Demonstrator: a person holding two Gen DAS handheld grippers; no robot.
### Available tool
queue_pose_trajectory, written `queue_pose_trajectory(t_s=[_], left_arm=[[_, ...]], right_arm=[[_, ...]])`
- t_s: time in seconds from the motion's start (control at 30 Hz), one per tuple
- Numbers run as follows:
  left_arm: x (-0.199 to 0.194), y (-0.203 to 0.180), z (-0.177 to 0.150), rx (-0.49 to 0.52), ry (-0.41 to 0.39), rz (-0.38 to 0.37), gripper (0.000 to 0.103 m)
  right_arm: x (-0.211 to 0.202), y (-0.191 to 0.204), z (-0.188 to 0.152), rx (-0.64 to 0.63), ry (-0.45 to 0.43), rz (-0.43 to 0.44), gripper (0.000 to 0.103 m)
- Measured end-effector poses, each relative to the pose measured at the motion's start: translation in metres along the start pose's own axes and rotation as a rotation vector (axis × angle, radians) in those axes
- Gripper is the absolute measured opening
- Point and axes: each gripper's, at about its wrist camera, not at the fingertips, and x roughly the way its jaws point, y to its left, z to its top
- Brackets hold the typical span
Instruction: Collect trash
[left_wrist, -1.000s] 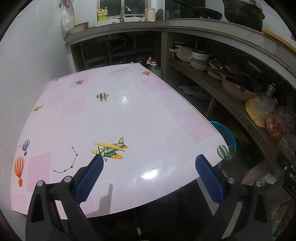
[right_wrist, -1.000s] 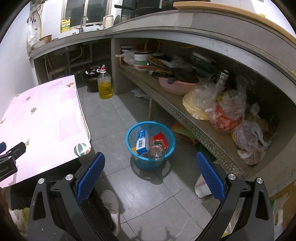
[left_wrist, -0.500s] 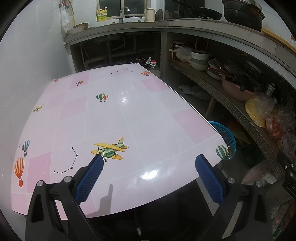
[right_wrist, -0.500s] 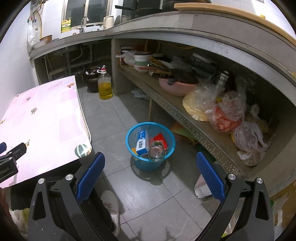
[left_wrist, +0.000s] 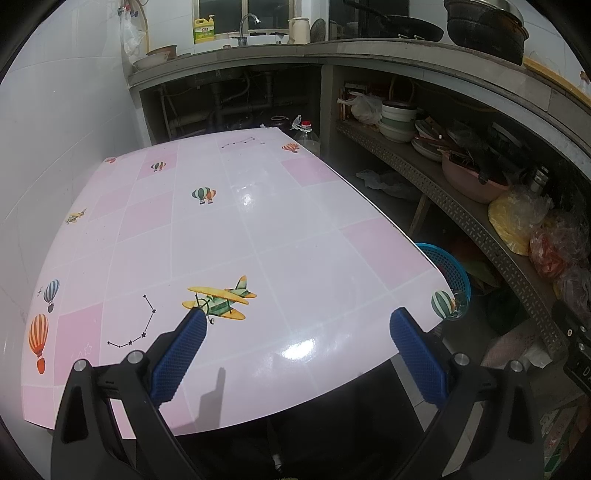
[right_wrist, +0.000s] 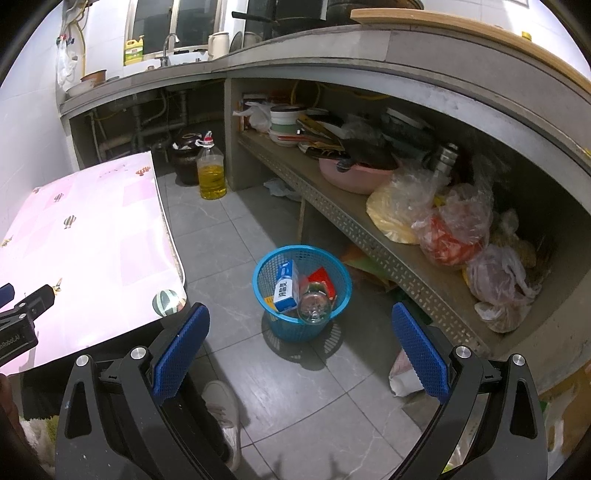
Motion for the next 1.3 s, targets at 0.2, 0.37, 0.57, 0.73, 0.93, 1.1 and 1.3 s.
queue_pose_trajectory(t_s=[0.2,0.37,0.57,0.73,0.93,1.1,1.3], left_arm=[[0.0002,0.0003,0.0001,-0.001,0.000,-0.001,0.097],[0.0003,0.0003,0.0006,0.001,0.002,-0.001,0.097],[0.0011,0.0007,0.0009,0.001,0.005,-0.003,0.097],[0.0010,0.0006,0.0006,0.001,0.005,-0.002,0.097],[0.0009,0.0009,0.0006,0.001,0.005,-0.002,0.097],[0.0009,0.0012,0.0007,0.000,0.005,-0.002,0.097],[0.0020,0.0015,-0.0015,-0.003,0.012,-0.002,0.097]], right_arm=[[0.0000,0.0015,0.0009,-0.001,0.001,0.001,0.095],[0.0003,0.0010,0.0016,0.001,0.001,0.001,0.095],[0.0006,0.0016,0.0023,0.001,0.000,0.001,0.095],[0.0005,0.0012,0.0009,0.006,0.001,-0.003,0.095],[0.0004,0.0010,0.0005,0.007,0.001,-0.002,0.095],[-0.0003,0.0007,-0.0003,0.009,-0.001,-0.003,0.095],[-0.0003,0.0012,-0.0005,0.009,-0.001,-0.004,0.095]])
